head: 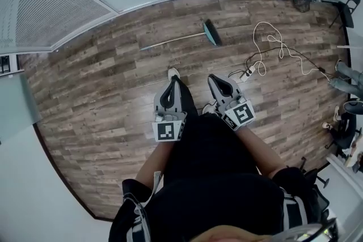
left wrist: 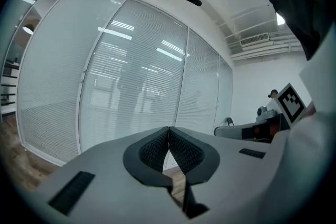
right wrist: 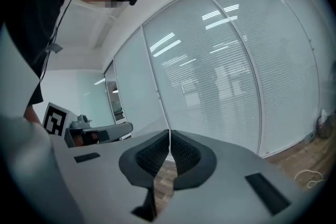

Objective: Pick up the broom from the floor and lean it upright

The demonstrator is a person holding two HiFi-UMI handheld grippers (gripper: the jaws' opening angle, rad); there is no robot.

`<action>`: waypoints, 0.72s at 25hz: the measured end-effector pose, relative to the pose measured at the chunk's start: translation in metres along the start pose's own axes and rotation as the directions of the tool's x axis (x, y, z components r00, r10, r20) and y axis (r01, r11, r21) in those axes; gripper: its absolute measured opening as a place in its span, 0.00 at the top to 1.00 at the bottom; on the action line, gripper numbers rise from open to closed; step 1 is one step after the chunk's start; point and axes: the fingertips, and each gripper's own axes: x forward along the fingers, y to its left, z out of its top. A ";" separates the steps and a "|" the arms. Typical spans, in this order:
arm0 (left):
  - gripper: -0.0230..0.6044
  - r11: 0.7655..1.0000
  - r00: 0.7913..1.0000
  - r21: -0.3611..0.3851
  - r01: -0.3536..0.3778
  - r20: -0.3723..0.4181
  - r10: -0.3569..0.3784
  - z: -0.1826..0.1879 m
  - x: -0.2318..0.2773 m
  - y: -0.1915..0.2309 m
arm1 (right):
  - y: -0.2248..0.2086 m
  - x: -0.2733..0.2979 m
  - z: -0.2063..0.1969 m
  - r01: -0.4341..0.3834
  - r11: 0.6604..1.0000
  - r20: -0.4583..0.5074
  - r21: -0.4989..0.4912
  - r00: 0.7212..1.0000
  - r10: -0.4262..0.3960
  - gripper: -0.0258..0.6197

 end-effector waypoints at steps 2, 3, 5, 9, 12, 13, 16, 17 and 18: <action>0.93 1.000 1.000 -0.013 0.012 -0.012 -0.012 0.003 0.019 0.021 | -0.006 0.033 0.008 0.016 1.000 -0.004 0.022 1.000 -0.015 0.93; 0.93 1.000 1.000 -0.017 0.020 -0.018 -0.020 0.003 0.028 0.032 | -0.008 0.050 0.012 0.021 1.000 -0.008 0.016 1.000 -0.021 0.93; 0.93 0.999 0.999 -0.023 0.028 -0.027 -0.029 0.000 0.045 0.054 | -0.013 0.082 0.017 0.030 1.000 -0.021 -0.006 0.999 -0.030 0.93; 0.93 0.998 0.999 -0.053 -0.042 -0.004 0.042 0.003 0.071 0.106 | -0.031 0.127 0.017 0.048 0.999 -0.049 0.003 0.998 -0.048 0.93; 0.93 0.994 0.996 -0.063 -0.090 -0.004 0.090 -0.003 0.083 0.140 | -0.048 0.152 0.010 0.045 0.998 -0.087 -0.044 0.995 -0.049 0.93; 0.93 0.993 0.995 -0.060 -0.097 -0.008 0.097 -0.007 0.086 0.147 | -0.055 0.159 0.003 0.040 0.998 -0.106 -0.054 0.993 -0.046 0.93; 0.93 0.990 0.991 -0.052 -0.132 -0.010 0.131 -0.018 0.100 0.164 | -0.081 0.181 -0.026 0.025 1.000 -0.159 -0.010 0.987 -0.026 0.93; 0.93 0.988 0.989 -0.052 -0.148 -0.007 0.148 -0.023 0.105 0.171 | -0.091 0.190 -0.036 0.024 1.000 -0.174 0.006 0.985 -0.022 0.93; 0.93 0.986 0.987 -0.050 -0.161 -0.004 0.161 -0.028 0.111 0.177 | -0.100 0.199 -0.048 0.023 1.000 -0.190 0.011 0.982 -0.021 0.93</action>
